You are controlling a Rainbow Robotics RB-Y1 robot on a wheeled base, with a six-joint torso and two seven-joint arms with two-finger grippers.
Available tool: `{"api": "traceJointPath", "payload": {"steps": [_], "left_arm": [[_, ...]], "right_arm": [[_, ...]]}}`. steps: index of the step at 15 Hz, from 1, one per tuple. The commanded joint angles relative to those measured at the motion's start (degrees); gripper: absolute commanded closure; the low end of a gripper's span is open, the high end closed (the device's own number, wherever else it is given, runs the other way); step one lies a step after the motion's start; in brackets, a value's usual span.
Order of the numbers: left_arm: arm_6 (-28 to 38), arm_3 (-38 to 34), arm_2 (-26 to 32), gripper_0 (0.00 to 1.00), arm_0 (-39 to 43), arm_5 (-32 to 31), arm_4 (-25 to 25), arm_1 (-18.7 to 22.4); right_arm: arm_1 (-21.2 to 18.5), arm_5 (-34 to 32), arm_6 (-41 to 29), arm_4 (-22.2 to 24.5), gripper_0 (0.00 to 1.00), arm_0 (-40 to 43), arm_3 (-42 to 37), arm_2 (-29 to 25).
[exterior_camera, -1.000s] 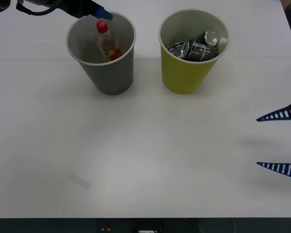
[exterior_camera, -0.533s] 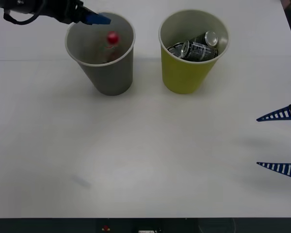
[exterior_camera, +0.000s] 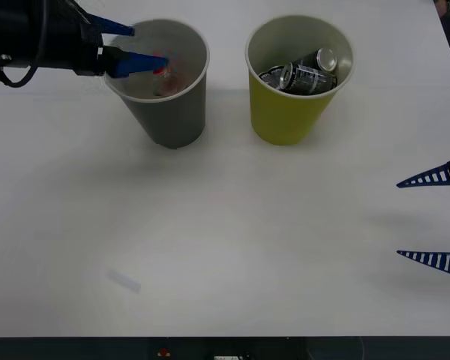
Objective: Put the can into the green bin and the plastic bottle into the gray bin
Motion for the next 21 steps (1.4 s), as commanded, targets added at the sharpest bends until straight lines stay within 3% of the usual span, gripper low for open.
{"api": "traceJointPath", "payload": {"steps": [1,6,12,18,21], "left_arm": [[-6.71,-2.18,0.38,0.0,5.39,2.27,6.54,2.51],[-21.38,-3.41,0.38,0.0,13.74,3.33,19.02,7.43],[-36.24,-6.84,0.38,0.0,24.29,5.96,29.66,13.41],[-47.75,-8.6,1.44,0.0,33.78,6.05,36.95,18.59],[-49.24,-10.53,2.93,0.0,37.82,6.4,38.01,20.79]], "right_arm": [[0.0,0.0,0.0,0.0,0.0,0.0,0.0,0.0],[0.0,0.0,0.0,0.0,0.0,0.0,0.0,0.0],[0.0,0.0,0.0,0.0,0.0,0.0,0.0,0.0],[0.0,0.0,0.0,0.0,0.0,0.0,0.0,0.0],[0.0,0.0,0.0,0.0,0.0,0.0,0.0,0.0]]}}
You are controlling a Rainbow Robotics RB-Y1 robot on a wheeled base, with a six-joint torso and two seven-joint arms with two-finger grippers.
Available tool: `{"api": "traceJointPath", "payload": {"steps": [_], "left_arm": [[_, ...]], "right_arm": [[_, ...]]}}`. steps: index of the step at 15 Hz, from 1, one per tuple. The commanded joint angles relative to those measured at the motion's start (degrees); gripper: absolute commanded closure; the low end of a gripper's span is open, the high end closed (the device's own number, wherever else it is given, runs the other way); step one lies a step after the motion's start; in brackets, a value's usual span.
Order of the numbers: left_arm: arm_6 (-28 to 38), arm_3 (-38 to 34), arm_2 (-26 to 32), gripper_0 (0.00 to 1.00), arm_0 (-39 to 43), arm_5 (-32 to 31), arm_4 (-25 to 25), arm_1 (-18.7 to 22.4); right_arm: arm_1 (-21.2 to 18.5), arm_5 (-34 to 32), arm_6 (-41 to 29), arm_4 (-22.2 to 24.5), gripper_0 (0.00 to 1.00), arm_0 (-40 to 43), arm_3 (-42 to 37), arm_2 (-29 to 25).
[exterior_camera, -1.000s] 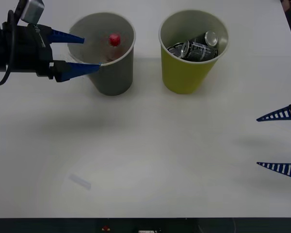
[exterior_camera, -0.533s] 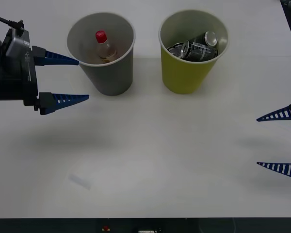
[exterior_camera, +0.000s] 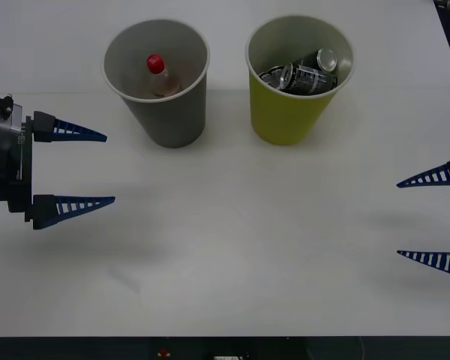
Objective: Put the can into the green bin and the plastic bottle into the gray bin
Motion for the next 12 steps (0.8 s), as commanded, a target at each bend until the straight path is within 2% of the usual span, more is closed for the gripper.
{"api": "traceJointPath", "payload": {"steps": [1,5,12], "left_arm": [[-1.33,-1.56,0.79,0.0,3.07,0.44,0.72,1.71],[-5.64,-2.09,0.96,0.0,5.79,0.35,0.8,1.71],[-8.01,-4.55,3.69,0.0,11.86,-0.18,0.63,1.71]], "right_arm": [[0.0,0.0,0.0,0.0,0.0,0.0,0.0,0.0],[0.0,0.0,0.0,0.0,0.0,0.0,0.0,0.0],[0.0,0.0,0.0,0.0,0.0,0.0,0.0,0.0]]}}
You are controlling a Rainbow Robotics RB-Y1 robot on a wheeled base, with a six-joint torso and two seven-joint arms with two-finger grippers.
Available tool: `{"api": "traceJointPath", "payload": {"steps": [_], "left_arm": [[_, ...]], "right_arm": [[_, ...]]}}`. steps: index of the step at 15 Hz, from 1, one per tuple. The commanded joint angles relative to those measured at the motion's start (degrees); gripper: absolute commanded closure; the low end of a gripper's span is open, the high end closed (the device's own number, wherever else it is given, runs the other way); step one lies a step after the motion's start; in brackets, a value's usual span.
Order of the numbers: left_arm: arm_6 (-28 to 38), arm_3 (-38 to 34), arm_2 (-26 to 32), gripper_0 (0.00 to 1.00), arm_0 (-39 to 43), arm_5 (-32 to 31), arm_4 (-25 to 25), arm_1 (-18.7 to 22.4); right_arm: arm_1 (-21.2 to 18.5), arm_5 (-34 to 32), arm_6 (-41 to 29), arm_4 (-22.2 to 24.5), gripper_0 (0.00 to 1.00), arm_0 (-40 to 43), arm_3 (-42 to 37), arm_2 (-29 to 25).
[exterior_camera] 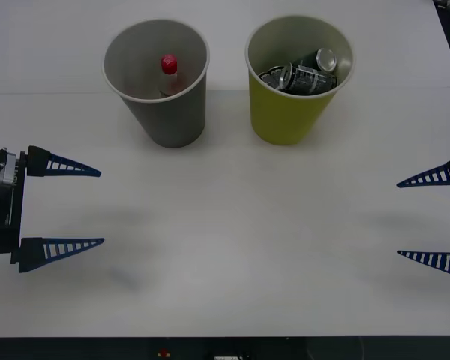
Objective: Put the can into the green bin and the plastic bottle into the gray bin
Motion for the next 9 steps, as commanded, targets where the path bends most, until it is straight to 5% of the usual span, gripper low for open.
{"api": "traceJointPath", "payload": {"steps": [1,9], "left_arm": [[-0.75,-0.52,1.13,0.0,1.7,-0.2,-0.1,-0.06],[-2.07,-0.78,2.45,0.0,2.31,-0.2,-0.54,-0.06]], "right_arm": [[0.0,0.0,0.0,0.0,0.0,0.0,0.0,0.0],[0.0,0.0,0.0,0.0,0.0,0.0,0.0,0.0]]}}
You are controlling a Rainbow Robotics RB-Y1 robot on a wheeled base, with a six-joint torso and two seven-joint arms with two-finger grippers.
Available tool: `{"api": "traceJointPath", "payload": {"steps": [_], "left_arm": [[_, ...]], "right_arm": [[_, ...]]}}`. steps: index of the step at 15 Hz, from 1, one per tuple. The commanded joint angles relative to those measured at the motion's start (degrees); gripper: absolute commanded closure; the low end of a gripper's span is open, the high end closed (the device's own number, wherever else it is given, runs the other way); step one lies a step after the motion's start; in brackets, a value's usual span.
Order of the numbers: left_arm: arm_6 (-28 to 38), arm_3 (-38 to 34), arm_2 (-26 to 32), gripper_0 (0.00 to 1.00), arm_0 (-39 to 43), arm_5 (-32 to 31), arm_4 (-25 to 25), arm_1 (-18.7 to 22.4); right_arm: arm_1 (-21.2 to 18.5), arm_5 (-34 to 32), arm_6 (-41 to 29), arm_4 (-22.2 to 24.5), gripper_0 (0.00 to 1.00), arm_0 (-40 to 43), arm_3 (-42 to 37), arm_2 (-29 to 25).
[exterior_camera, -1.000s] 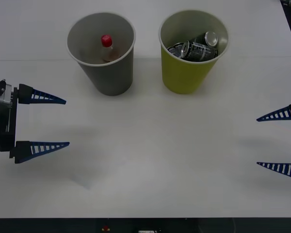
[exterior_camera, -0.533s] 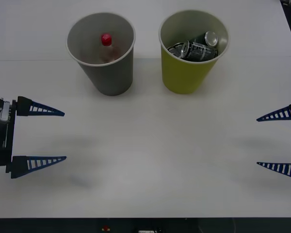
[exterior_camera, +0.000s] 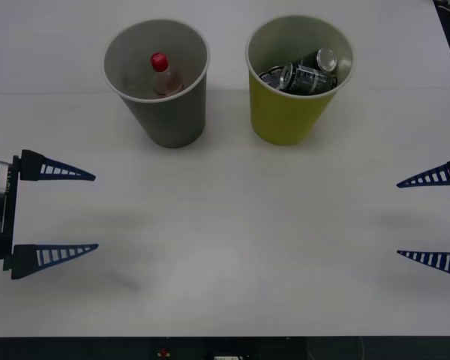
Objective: Put the can into the green bin and the plastic bottle into the gray bin
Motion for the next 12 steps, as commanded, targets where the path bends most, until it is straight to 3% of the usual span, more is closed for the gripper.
{"api": "traceJointPath", "payload": {"steps": [1,5,12], "left_arm": [[-0.19,0.03,0.94,0.0,0.0,-0.02,-0.85,-0.02],[-0.45,-0.15,3.13,0.0,0.09,-0.02,-5.24,0.42],[0.25,-0.06,3.57,0.0,1.84,1.21,-5.24,2.0]], "right_arm": [[0.0,0.0,0.0,0.0,0.0,0.0,0.0,0.0],[0.0,0.0,0.0,0.0,0.0,0.0,0.0,0.0],[0.0,0.0,0.0,0.0,0.0,0.0,0.0,0.0]]}}
